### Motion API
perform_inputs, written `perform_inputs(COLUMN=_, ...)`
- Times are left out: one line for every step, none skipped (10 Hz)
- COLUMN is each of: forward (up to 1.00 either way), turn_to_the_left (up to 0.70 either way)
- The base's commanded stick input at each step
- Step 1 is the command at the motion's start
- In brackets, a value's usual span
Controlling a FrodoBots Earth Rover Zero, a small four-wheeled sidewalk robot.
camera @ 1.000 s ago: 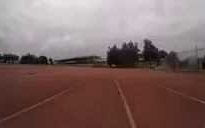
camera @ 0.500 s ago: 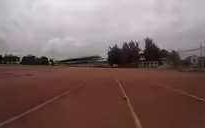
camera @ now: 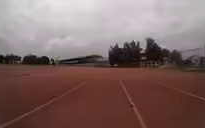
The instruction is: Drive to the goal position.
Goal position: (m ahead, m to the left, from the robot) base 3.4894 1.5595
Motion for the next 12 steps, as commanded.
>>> perform_inputs(forward=0.70, turn_to_the_left=0.00)
perform_inputs(forward=0.70, turn_to_the_left=0.00)
perform_inputs(forward=0.70, turn_to_the_left=0.00)
perform_inputs(forward=0.70, turn_to_the_left=0.00)
perform_inputs(forward=0.70, turn_to_the_left=0.00)
perform_inputs(forward=0.70, turn_to_the_left=0.00)
perform_inputs(forward=0.70, turn_to_the_left=0.00)
perform_inputs(forward=0.70, turn_to_the_left=0.00)
perform_inputs(forward=0.70, turn_to_the_left=0.00)
perform_inputs(forward=0.70, turn_to_the_left=0.00)
perform_inputs(forward=0.70, turn_to_the_left=0.00)
perform_inputs(forward=0.70, turn_to_the_left=0.00)
